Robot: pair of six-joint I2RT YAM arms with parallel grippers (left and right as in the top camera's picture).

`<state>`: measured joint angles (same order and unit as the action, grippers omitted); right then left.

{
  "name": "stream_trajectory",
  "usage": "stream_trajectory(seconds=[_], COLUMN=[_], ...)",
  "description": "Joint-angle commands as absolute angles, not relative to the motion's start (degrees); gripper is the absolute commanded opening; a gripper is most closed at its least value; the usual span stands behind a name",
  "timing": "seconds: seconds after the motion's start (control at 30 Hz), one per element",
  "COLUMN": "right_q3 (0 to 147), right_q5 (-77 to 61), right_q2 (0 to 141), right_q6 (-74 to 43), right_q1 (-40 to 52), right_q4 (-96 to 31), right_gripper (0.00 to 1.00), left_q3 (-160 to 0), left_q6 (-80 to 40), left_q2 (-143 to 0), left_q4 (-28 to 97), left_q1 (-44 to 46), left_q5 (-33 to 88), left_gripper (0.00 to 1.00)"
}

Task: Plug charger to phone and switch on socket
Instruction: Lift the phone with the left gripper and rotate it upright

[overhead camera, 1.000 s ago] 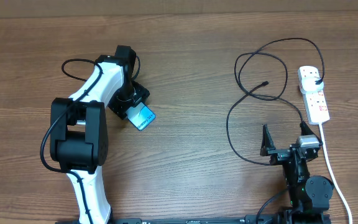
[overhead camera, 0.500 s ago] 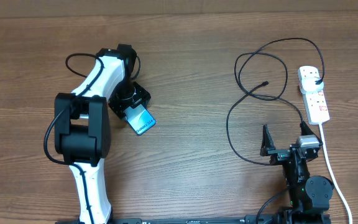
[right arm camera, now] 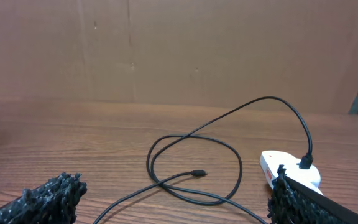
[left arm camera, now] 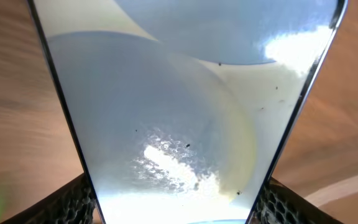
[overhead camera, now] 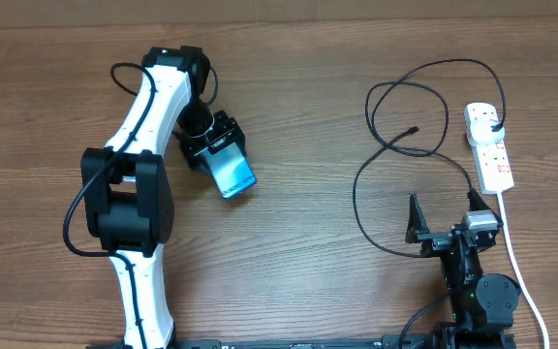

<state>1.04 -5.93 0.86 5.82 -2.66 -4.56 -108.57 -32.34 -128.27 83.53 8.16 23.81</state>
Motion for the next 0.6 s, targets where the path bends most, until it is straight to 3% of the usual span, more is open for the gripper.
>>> stream_trajectory(seconds=[0.0, 0.33, 0.57], right_q3=[0.4, 0.4, 0.4], right_q5=[-5.6, -5.6, -5.6], right_q2=[0.8, 0.8, 0.8], right_q6=[5.9, 5.9, 5.9], right_q1=[-2.9, -2.9, -2.9], right_q4=[-4.3, -4.3, -4.3], right_gripper=[1.00, 1.00, 1.00], left_q3=[-110.1, -110.1, -110.1], left_q6=[-25.0, -14.0, -10.2], left_q2=[-128.1, -128.1, -128.1], left_q4=[85.1, 93.4, 96.9], left_q1=[8.2, 8.2, 8.2], left_q5=[41.1, 60.4, 63.4], left_gripper=[0.72, 0.73, 0.73])
